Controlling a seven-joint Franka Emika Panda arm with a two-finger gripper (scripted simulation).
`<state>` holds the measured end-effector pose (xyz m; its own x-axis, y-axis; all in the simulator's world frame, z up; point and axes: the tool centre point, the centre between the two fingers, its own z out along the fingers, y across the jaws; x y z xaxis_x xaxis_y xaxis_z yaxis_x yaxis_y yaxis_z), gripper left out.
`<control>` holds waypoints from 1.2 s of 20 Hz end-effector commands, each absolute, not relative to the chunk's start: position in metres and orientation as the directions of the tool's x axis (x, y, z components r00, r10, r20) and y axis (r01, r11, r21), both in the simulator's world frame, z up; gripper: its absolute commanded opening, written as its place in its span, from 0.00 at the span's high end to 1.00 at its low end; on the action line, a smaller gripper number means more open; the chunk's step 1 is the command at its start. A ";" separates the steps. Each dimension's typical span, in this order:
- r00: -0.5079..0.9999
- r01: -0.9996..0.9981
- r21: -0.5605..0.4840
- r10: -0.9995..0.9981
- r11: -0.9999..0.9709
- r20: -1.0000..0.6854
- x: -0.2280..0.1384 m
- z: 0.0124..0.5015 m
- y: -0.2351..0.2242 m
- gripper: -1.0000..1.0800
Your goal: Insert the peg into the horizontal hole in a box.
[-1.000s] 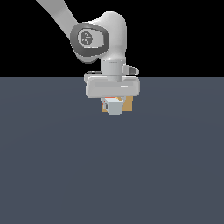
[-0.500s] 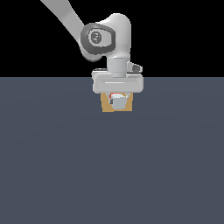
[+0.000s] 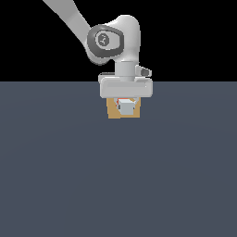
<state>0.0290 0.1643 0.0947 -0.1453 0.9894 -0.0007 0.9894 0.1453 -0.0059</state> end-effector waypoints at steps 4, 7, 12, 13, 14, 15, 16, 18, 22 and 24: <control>-0.145 0.989 0.003 0.989 0.145 0.002 0.032 0.100 0.165 1.00; -0.145 0.989 -0.001 0.989 0.145 0.001 0.031 0.098 0.165 1.00; -0.145 0.989 0.000 0.989 0.145 0.001 0.028 0.098 0.181 1.00; -0.145 0.989 0.000 0.989 0.145 0.001 0.027 0.098 0.186 1.00; -0.145 0.989 0.000 0.989 0.145 0.001 0.026 0.099 0.193 1.00; -0.145 0.989 0.000 0.989 0.145 0.001 0.025 0.099 0.201 1.00; -0.145 0.989 0.001 0.989 0.145 0.001 0.024 0.099 0.209 1.00; -0.145 0.989 0.002 0.989 0.145 0.001 0.021 0.099 0.227 1.00; -0.145 0.989 0.002 0.989 0.145 0.002 0.018 0.100 0.252 1.00; -0.145 0.989 0.003 0.989 0.145 0.002 0.017 0.100 0.259 1.00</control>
